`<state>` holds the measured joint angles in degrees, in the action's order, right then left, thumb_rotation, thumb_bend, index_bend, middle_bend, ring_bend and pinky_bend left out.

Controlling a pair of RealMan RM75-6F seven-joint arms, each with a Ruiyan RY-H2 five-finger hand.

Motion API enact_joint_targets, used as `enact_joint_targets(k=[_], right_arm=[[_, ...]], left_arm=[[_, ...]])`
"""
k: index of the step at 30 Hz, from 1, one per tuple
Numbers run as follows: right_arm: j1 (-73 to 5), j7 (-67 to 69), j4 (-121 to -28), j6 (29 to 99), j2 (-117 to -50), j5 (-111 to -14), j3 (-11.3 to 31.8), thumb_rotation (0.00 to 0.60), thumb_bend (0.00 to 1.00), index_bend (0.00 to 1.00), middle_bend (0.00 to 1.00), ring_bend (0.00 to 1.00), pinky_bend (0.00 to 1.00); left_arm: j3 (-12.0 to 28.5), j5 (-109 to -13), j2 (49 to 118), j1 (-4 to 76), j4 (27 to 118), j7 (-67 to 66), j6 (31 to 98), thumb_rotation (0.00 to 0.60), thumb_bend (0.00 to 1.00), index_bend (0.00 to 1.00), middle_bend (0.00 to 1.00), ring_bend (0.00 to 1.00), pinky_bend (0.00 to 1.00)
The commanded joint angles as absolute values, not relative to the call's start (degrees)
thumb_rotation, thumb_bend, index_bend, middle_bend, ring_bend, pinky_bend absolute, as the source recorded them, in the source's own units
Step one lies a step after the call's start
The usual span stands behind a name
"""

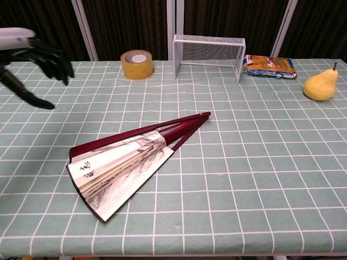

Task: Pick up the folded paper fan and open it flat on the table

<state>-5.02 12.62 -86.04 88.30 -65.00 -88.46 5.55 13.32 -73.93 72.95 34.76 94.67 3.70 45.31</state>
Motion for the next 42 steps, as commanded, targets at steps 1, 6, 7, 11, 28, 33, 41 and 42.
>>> enact_joint_targets(k=[1,6,7,11,28,33,41,42], right_arm=[[-4.9,12.8,-85.9,88.4,-64.9,-88.3,5.6,0.6,0.27,0.11,0.11,0.0,0.0],[-4.6,13.5,-85.6,88.6,-64.6,-87.8,5.6,0.6,0.27,0.11,0.11,0.0,0.0],[-4.5,13.6,-85.6,88.6,-64.5,-87.8,5.6,0.6,0.27,0.11,0.11,0.0,0.0],[-4.5,13.8,-85.6,88.7,-64.3,-87.6,5.8,0.6,0.27,0.11,0.1,0.0,0.0],[-3.9,14.6,-85.4,88.9,-64.0,-86.8,5.8,0.6,0.27,0.11,0.11,0.0,0.0],[-3.6,15.1,-85.2,89.1,-64.0,-86.6,5.8,0.6,0.27,0.11,0.11,0.0,0.0],[-3.4,15.5,-85.1,89.2,-63.9,-86.5,5.8,0.6,0.27,0.11,0.11,0.0,0.0],[-3.4,15.6,-85.1,89.1,-63.9,-86.5,5.8,0.6,0.27,0.11,0.11,0.0,0.0]], left_arm=[[16.5,-65.8,78.7,43.5,90.1,1.8,36.4,0.6,0.16,0.41,0.4,0.33,0.31],[15.3,-56.4,85.3,50.5,84.2,-4.3,33.2,0.6,0.19,0.41,0.37,0.32,0.31],[14.8,-54.6,86.3,51.5,83.4,-5.5,33.0,0.6,0.19,0.41,0.36,0.32,0.31],[12.1,-45.7,90.1,56.0,80.3,-11.1,32.9,0.6,0.19,0.38,0.31,0.25,0.3],[6.6,-19.1,96.9,70.6,73.9,-20.7,34.0,0.524,0.22,0.36,0.25,0.16,0.28],[5.3,-18.3,98.4,71.9,72.8,-23.0,36.3,0.439,0.24,0.36,0.25,0.16,0.28],[5.1,-16.4,99.0,73.4,72.4,-24.1,35.7,0.433,0.25,0.36,0.25,0.16,0.28],[4.9,-16.4,99.2,73.7,72.2,-24.5,36.0,0.432,0.26,0.37,0.25,0.16,0.28]])
